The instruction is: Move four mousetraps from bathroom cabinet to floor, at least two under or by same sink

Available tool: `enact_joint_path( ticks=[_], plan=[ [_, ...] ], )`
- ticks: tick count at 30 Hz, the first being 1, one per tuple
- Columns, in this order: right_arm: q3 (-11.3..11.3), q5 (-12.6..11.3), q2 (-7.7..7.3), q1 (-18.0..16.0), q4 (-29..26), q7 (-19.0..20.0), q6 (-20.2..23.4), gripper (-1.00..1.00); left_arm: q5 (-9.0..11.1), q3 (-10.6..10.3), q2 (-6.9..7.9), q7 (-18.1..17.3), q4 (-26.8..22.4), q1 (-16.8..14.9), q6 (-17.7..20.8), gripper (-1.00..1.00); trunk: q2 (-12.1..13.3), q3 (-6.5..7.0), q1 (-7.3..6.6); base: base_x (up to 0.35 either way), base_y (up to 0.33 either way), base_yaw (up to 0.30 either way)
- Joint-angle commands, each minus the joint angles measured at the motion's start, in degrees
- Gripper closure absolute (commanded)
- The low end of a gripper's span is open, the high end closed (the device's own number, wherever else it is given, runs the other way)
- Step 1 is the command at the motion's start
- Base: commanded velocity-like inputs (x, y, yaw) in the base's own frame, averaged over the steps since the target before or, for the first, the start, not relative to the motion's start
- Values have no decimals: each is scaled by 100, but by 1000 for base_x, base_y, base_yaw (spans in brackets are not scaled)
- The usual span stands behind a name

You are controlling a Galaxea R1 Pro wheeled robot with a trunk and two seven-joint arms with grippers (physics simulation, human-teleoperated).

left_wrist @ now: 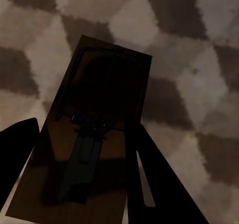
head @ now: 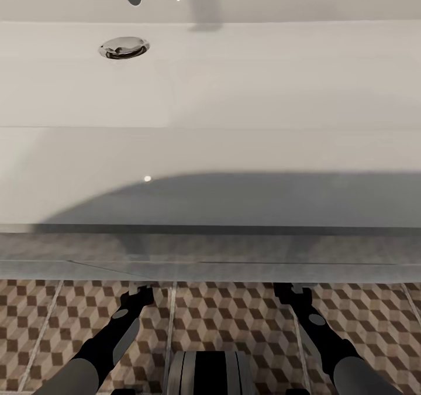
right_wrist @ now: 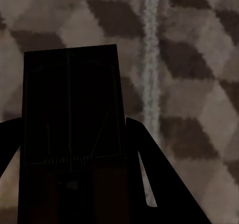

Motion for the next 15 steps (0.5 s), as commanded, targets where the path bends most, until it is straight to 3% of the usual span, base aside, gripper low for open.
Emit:
enact_joint_path(
  ticks=[1,15],
  plan=[
    [2,-14,0,-2,4,0,-18,100,56,-48,8,44,-2,-3,-18,100,-1,-3,-1,0,0,0],
    [1,-15,0,-2,0,0,-25,100,30,-66,8,-1,-2,-1,-12,100,-1,-3,-1,0,0,0]
  ],
)
